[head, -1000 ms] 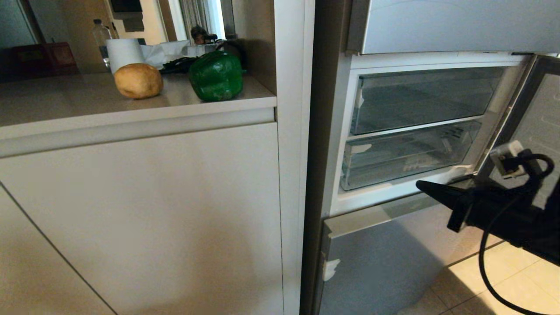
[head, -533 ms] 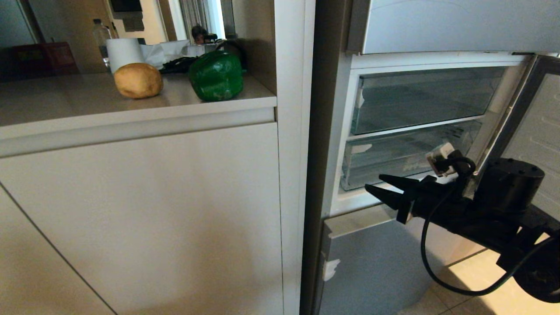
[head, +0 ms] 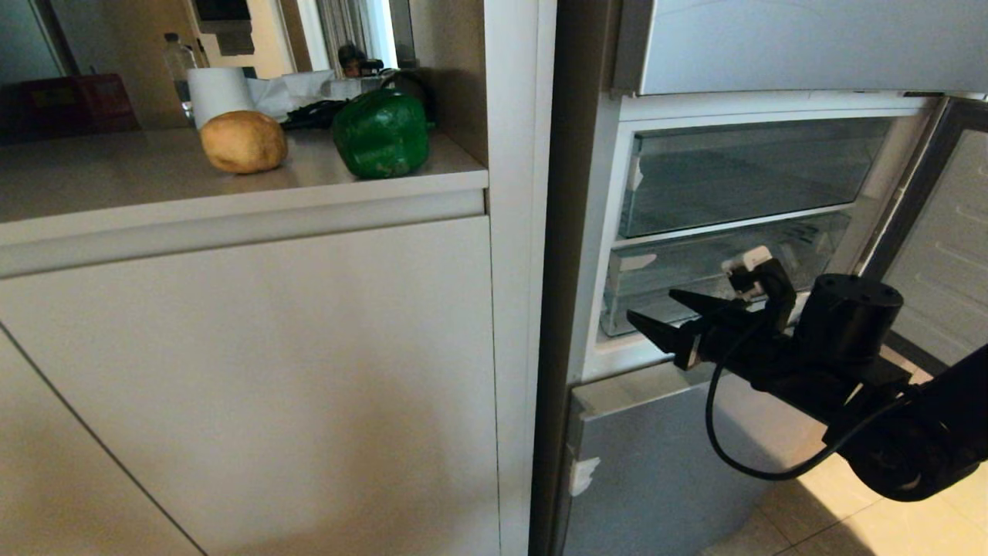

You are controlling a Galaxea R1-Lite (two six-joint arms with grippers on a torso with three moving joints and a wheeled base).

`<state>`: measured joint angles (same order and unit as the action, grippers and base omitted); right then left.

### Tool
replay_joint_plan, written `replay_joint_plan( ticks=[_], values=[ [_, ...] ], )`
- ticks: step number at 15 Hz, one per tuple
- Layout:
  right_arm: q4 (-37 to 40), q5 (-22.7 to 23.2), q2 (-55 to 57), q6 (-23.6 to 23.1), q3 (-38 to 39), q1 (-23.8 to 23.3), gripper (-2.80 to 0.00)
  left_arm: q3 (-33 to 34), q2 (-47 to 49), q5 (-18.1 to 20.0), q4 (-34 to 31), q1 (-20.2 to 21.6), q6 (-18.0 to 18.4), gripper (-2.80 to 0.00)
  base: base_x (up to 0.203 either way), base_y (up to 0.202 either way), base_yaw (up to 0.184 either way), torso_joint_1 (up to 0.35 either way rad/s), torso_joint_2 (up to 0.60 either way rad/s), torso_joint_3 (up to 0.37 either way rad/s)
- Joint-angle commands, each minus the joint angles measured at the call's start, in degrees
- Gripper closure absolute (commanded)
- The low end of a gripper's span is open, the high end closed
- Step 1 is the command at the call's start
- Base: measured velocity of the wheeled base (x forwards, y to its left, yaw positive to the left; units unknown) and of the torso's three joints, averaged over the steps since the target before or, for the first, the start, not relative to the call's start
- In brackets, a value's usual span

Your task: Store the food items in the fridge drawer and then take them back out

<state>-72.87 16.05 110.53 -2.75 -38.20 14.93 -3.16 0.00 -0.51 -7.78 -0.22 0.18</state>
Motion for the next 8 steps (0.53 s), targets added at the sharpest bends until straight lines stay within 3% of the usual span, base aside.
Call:
replay_joint_plan(
  ticks=[1,8],
  values=[
    [-0.44,-0.63,1.84,0.01,-2.31,0.09,-2.80,0.00,0.00,-0.02,-0.05,0.04,-0.01,0.00,0.000,0.000,0.000,0.000,0.00,0.000],
    [-0.26,-5.60,4.87,0.03,-7.02,1.46,-2.80,0.00,0.00,-0.02,-0.05,0.04,-0.01,0.00,0.000,0.000,0.000,0.000,0.00,0.000]
  ],
)
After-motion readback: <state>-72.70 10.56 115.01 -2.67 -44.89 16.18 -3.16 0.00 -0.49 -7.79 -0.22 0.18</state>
